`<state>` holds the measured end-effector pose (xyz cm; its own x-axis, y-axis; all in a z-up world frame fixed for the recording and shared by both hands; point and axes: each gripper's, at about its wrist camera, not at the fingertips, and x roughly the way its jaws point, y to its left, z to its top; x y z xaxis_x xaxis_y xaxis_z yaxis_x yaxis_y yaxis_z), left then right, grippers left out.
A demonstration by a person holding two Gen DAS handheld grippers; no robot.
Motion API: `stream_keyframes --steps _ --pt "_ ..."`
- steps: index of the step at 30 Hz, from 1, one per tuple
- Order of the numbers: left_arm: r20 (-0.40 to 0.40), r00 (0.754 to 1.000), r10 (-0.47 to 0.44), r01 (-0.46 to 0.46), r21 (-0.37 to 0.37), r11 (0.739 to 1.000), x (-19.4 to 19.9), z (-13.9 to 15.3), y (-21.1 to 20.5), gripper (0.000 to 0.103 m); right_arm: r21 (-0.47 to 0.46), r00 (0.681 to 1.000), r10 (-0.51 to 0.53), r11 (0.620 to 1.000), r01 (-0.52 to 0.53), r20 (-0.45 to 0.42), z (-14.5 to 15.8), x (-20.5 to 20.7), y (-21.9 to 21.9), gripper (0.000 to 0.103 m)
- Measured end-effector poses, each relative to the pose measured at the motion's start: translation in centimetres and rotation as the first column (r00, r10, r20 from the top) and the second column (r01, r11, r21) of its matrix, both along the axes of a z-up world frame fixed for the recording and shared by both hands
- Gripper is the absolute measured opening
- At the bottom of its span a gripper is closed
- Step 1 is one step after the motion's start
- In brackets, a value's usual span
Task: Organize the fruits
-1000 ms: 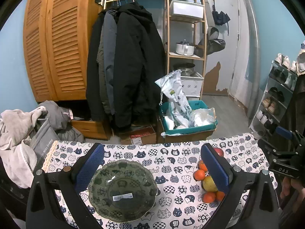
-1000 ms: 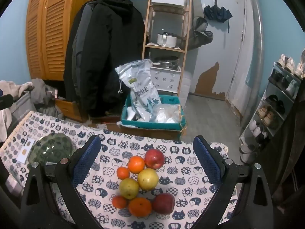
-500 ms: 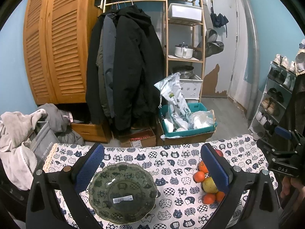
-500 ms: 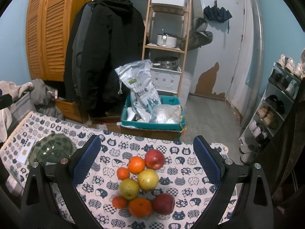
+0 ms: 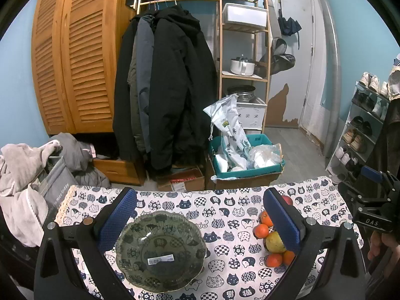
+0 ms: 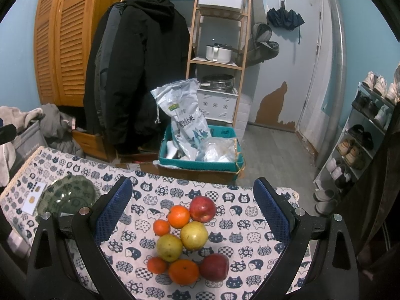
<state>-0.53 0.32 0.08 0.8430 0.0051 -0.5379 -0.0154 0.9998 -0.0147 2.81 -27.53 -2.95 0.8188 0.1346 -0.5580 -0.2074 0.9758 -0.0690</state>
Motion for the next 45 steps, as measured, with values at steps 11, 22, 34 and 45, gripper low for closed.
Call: stream_keyframes --steps 11,22,34,45 --pt "0.000 1.000 -0.002 0.002 -0.001 1.000 0.04 0.02 0.08 0.102 0.000 1.000 0.000 1.000 0.000 0.001 0.07 -0.02 0.05 0.096" --pt "-0.001 1.000 -0.001 0.001 -0.003 1.000 0.06 0.04 0.15 0.102 0.000 1.000 0.000 1.000 0.000 0.002 0.11 -0.03 0.05 0.096" --pt "-0.002 1.000 0.000 0.000 -0.003 1.000 0.12 -0.05 0.31 0.102 -0.001 1.000 0.000 1.000 0.000 0.003 0.17 -0.03 0.06 0.096" --pt "-0.002 1.000 0.000 0.000 -0.004 1.000 0.14 -0.01 0.33 0.102 -0.002 1.000 -0.001 1.000 0.001 0.003 0.21 -0.05 0.09 0.096"
